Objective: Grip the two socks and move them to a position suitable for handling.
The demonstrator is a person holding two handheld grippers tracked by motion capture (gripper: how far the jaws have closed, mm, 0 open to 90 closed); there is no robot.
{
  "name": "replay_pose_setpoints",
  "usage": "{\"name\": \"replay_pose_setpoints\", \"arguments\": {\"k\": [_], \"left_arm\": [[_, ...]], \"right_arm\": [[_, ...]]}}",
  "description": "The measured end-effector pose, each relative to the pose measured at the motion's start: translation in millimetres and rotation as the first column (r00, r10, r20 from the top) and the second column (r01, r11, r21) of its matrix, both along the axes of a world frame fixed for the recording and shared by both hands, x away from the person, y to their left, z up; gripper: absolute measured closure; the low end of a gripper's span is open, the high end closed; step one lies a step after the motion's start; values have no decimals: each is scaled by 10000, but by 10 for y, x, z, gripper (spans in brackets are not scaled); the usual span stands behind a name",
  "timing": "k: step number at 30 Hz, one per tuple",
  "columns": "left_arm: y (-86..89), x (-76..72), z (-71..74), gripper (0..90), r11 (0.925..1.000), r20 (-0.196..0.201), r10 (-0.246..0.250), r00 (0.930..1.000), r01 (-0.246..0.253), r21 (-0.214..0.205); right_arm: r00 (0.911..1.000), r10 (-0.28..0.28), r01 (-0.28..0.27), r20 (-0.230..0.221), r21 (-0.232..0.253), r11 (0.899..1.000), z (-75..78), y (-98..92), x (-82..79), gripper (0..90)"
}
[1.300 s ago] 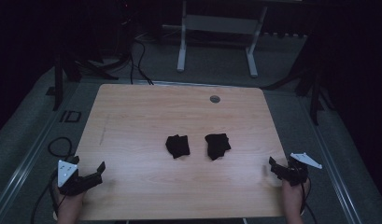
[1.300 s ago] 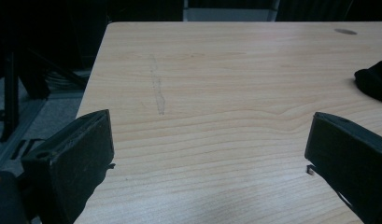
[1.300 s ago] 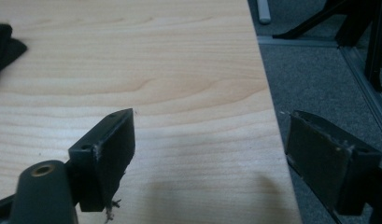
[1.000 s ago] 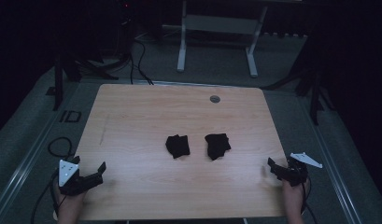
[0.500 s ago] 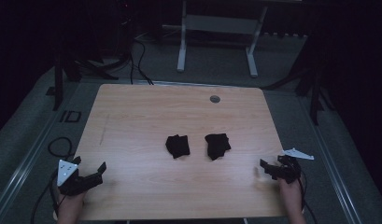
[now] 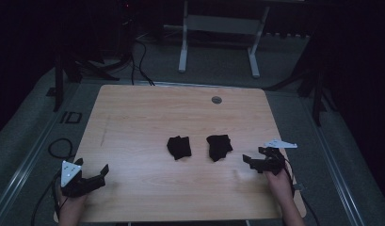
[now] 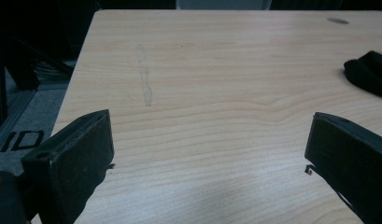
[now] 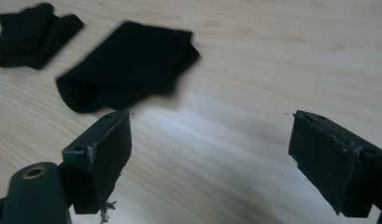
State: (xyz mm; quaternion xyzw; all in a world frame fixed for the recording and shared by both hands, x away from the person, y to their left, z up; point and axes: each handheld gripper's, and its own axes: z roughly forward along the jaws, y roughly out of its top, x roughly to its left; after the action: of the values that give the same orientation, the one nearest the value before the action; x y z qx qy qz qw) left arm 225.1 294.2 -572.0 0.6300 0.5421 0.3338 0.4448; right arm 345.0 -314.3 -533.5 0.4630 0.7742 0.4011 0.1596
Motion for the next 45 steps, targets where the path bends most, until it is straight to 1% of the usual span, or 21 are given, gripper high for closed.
{"name": "replay_pose_setpoints", "arguments": {"k": [2,4,7,9,11,13,14,17,21,23,25,26,27,29,32,33,35,37,41,43,45], "left_arm": [[-14,2,3,15,10000,4,-63,10000,63,36],[-23,4,7,15,9999,13,-125,9999,125,19],[-28,5,8,15,9998,-19,-198,9998,198,-11],[-27,2,8,15,9997,-8,-241,9997,241,-39],[-25,1,10,15,9996,-1,-257,9997,257,-74],[-23,3,9,15,9996,9,-276,9996,276,-93],[-23,5,8,15,9995,-4,-286,9996,286,-111],[-24,6,3,15,9994,-17,-315,9995,315,-112],[-26,7,4,15,9994,-13,-335,9994,335,-83],[-27,8,5,15,9993,-12,-358,9994,357,-96],[-31,10,4,15,9993,-24,-366,9993,366,-82],[-34,10,3,15,9993,-29,-363,9993,363,-90],[-35,10,3,15,9993,-36,-375,9993,375,-95],[-37,11,2,15,9992,-55,-405,9992,404,-52],[-34,13,1,15,9992,-90,-400,9992,399,-69],[-33,12,1,15,9992,-93,-386,9992,386,-70],[-31,9,3,15,9992,-71,-391,9992,391,-122],[-32,5,5,15,9992,-67,-388,9992,387,-115],[-31,11,5,15,9990,-45,-404,9992,403,-187],[-32,11,6,15,9988,-35,-441,9990,440,-200],[-32,9,9,15,9987,-26,-445,9990,445,-229]], "right_arm": [[9995,318,-318,41,20,9995,35,90,49,133],[9989,449,-449,103,-38,9990,61,192,104,139],[9966,800,-801,178,63,9968,81,342,183,133],[9945,1022,-1015,245,-268,9945,78,458,238,137],[9914,1283,-1267,269,-534,9905,73,561,300,172],[9911,1296,-1275,307,-633,9898,68,611,333,197],[9892,1436,-1418,284,-580,9882,56,702,420,217],[9871,1574,-1550,282,-741,9851,26,830,519,249],[9845,1752,-1729,98,-1138,9783,-53,989,628,249],[9858,1678,-1672,-58,-1228,9782,-115,1042,687,249],[9866,1618,-1630,-206,-1475,9755,-193,1081,736,254],[9858,1653,-1677,-282,-1692,9712,-231,1099,751,272],[9854,1699,-1688,-119,-2012,9649,-264,1114,750,281],[9879,1553,-1513,43,-2017,9677,-278,1132,729,337],[9854,1683,-1598,246,-2057,9655,-274,1158,680,580],[9858,1657,-1567,254,-2120,9646,-270,1172,670,638],[9851,1681,-1559,362,-2247,9619,-271,1203,657,711],[9863,1608,-1486,375,-2234,9633,-271,1223,655,750],[9883,1521,-1463,109,-2128,9661,-232,1224,689,779],[9871,1601,-1557,39,-2100,9652,-193,1221,680,785],[9841,1769,-1713,139,-1846,9678,-113,1220,627,787]]}}
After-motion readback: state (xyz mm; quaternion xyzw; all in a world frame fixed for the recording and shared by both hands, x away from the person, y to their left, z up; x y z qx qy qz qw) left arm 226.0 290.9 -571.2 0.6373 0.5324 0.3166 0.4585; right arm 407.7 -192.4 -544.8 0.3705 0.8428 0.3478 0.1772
